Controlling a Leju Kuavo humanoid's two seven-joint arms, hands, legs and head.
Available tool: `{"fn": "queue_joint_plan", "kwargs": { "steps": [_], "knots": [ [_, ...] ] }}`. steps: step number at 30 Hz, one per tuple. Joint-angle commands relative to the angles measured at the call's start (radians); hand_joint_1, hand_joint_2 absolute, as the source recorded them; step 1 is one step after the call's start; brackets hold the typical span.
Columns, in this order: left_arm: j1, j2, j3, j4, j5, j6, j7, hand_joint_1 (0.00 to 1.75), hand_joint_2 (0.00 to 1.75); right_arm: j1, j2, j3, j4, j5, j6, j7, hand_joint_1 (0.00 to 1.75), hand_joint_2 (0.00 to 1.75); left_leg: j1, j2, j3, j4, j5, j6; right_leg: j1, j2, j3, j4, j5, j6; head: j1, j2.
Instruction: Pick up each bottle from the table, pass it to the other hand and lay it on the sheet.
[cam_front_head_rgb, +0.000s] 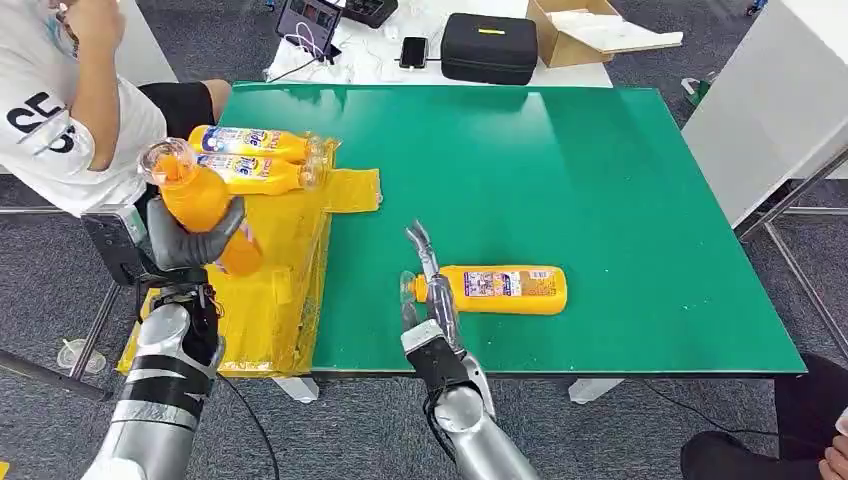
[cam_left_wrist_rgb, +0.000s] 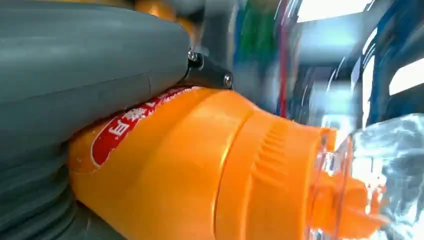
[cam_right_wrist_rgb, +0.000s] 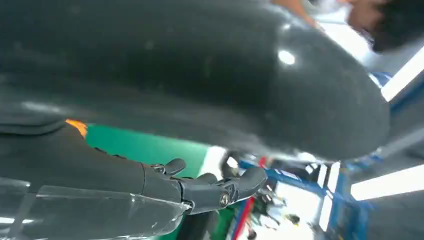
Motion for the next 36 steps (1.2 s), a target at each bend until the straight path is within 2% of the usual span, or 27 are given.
{"fn": "queue_joint_plan", "kwargs": {
  "steps": [1, 2, 4, 9, 10, 12, 13, 15, 16, 19, 21, 23, 35, 36],
  "knots": [
    [-0.238, 0.08, 0.012, 0.401, -0.461, 0.373, 0.009, 1.75, 1.75, 0.027, -0.074, 0.144, -0.302, -0.055, -0.187, -0.014, 0.0, 0.0, 0.0, -0.002, 0.003, 0.001, -0.001, 0.001, 0.0, -0.003, 0.004, 0.001, -0.002, -0.001, 0.0, 0.0],
    [-0.25, 0.085, -0.005, 0.442, -0.525, 0.442, 0.016, 1.75, 1.75, 0.023, -0.077, 0.154, -0.305, -0.062, -0.191, -0.014, 0.0, 0.0, 0.0, -0.002, 0.005, 0.0, -0.002, 0.001, 0.001, -0.003, 0.006, 0.001, -0.003, -0.002, 0.0, 0.0],
    [-0.258, 0.096, -0.017, 0.489, -0.647, 0.467, 0.056, 1.75, 1.75, 0.016, -0.079, 0.162, -0.299, -0.077, -0.197, -0.014, 0.0, 0.0, 0.0, -0.001, 0.006, 0.0, -0.002, 0.001, 0.0, -0.002, 0.007, 0.0, -0.002, -0.002, 0.0, 0.0],
    [-0.264, 0.125, -0.122, 0.604, -0.873, 0.451, 0.136, 1.75, 1.75, 0.014, -0.088, 0.155, -0.278, -0.124, -0.17, -0.014, 0.0, 0.0, 0.0, 0.001, 0.007, -0.001, -0.001, 0.002, 0.0, -0.001, 0.007, -0.001, -0.001, -0.001, 0.0, 0.0],
    [-0.266, 0.135, -0.152, 0.626, -0.912, 0.411, 0.149, 1.75, 1.75, 0.014, -0.093, 0.157, -0.282, -0.133, -0.161, -0.014, 0.0, 0.0, 0.0, 0.001, 0.006, -0.002, -0.001, 0.001, 0.0, 0.0, 0.006, -0.002, -0.001, -0.001, 0.0, 0.0],
    [-0.262, 0.145, -0.177, 0.641, -0.948, 0.377, 0.147, 1.75, 1.75, 0.012, -0.098, 0.163, -0.282, -0.136, -0.158, -0.014, 0.0, 0.0, -0.001, 0.002, 0.013, -0.002, -0.004, 0.003, 0.001, -0.001, 0.013, -0.003, -0.003, -0.002, 0.0, 0.0],
    [-0.262, 0.153, -0.197, 0.657, -0.974, 0.336, 0.159, 1.75, 1.75, 0.011, -0.096, 0.162, -0.278, -0.14, -0.15, -0.014, 0.0, 0.0, 0.0, 0.001, 0.005, -0.001, -0.001, 0.001, 0.0, 0.0, 0.005, -0.001, -0.001, -0.001, 0.0, 0.0],
    [-0.258, 0.158, -0.201, 0.662, -0.978, 0.276, 0.153, 1.75, 1.75, 0.01, -0.095, 0.161, -0.273, -0.144, -0.137, -0.014, 0.0, 0.0, -0.001, 0.003, 0.01, -0.002, -0.003, 0.002, 0.0, 0.0, 0.01, -0.001, -0.003, -0.002, 0.0, 0.0],
    [-0.259, 0.162, -0.204, 0.673, -0.979, 0.222, 0.15, 1.75, 1.75, 0.011, -0.093, 0.157, -0.27, -0.147, -0.128, -0.014, 0.0, 0.0, 0.0, 0.002, 0.005, -0.001, -0.001, 0.001, 0.0, 0.0, 0.004, -0.001, -0.001, -0.001, 0.0, 0.0],
    [-0.246, 0.172, -0.196, 0.685, -0.957, 0.057, 0.126, 1.75, 1.75, 0.011, -0.086, 0.148, -0.251, -0.152, -0.097, -0.014, 0.0, 0.0, 0.0, 0.003, 0.005, -0.001, -0.002, 0.001, 0.0, 0.002, 0.004, -0.001, -0.001, -0.001, 0.0, 0.0],
    [-0.241, 0.178, -0.197, 0.686, -0.957, 0.045, 0.118, 1.75, 1.75, 0.01, -0.086, 0.146, -0.247, -0.155, -0.092, -0.014, 0.0, 0.0, 0.0, 0.004, 0.009, -0.001, -0.003, 0.001, 0.001, 0.001, 0.008, -0.001, -0.002, -0.002, 0.0, 0.0],
    [-0.24, 0.182, -0.211, 0.692, -0.968, 0.002, 0.117, 1.75, 1.75, 0.009, -0.082, 0.141, -0.239, -0.16, -0.082, -0.014, 0.0, 0.0, 0.0, 0.002, 0.003, -0.001, -0.001, 0.001, 0.0, 0.001, 0.002, -0.001, 0.0, -0.001, 0.0, 0.0],
    [-0.201, 0.184, -0.215, 0.693, -0.947, -0.166, 0.08, 1.75, 1.75, -0.001, -0.058, 0.124, -0.16, -0.172, -0.013, -0.014, 0.0, 0.0, 0.0, 0.002, 0.004, -0.001, -0.001, 0.001, 0.0, 0.001, 0.003, -0.001, 0.0, -0.001, 0.0, 0.0],
    [-0.197, 0.184, -0.214, 0.694, -0.943, -0.179, 0.074, 1.43, 1.75, 0.0, -0.057, 0.123, -0.154, -0.174, -0.007, -0.014, 0.0, 0.0, 0.0, 0.002, 0.006, -0.002, -0.002, 0.001, 0.0, 0.001, 0.006, -0.001, -0.001, -0.001, 0.0, 0.0]
  ]
}}
